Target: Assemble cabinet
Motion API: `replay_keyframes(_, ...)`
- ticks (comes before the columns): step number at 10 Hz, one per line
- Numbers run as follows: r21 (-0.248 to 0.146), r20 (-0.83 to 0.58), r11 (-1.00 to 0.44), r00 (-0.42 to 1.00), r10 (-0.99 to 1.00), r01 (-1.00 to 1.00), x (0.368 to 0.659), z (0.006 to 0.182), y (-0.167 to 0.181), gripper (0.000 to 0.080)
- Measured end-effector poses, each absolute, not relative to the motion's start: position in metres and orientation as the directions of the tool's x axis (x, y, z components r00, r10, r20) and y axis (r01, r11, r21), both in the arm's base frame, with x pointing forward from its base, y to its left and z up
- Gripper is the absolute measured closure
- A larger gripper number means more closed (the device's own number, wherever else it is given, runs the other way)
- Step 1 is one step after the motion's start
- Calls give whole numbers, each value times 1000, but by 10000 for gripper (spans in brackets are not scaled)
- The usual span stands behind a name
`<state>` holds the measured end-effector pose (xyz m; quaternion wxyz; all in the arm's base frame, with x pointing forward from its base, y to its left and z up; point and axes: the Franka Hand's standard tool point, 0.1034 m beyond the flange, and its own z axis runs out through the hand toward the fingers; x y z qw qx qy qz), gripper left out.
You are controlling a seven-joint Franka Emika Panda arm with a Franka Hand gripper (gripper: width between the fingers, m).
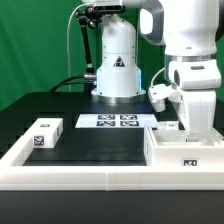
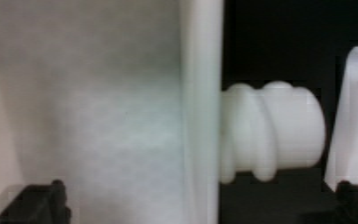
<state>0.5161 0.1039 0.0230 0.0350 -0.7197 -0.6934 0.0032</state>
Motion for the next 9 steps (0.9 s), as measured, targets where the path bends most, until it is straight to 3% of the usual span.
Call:
replay_keyframes(4, -56, 43, -40, 42, 998, 998, 515, 24, 104, 0)
replay_keyframes(9, -30, 30, -82, 83, 996, 996, 498, 60, 115, 3)
